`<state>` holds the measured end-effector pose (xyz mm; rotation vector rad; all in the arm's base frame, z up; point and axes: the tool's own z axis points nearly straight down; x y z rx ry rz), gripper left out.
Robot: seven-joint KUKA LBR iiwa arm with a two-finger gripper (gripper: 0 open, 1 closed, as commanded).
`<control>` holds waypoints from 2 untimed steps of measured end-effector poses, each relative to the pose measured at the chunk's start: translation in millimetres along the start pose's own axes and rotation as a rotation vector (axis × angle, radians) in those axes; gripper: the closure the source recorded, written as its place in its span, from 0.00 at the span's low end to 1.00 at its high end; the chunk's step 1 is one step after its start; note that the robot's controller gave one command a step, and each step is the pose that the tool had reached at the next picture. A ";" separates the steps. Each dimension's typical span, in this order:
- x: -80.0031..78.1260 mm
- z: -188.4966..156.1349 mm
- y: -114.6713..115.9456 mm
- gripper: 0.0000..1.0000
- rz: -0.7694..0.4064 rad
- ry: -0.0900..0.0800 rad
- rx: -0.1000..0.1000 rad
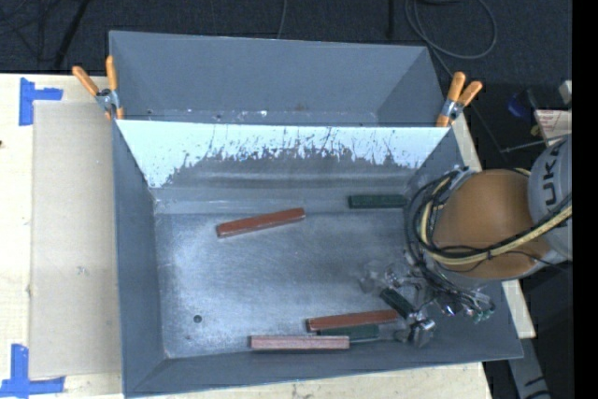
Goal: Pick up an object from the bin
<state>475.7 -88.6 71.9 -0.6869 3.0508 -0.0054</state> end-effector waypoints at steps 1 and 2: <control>2.0 1.2 1.3 1.00 0.000 0.007 -0.004; -5.4 -138.4 -11.1 1.00 0.006 0.006 -0.002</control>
Offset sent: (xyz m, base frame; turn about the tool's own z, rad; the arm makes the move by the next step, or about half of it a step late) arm 0.0000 0.0000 0.0000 0.0000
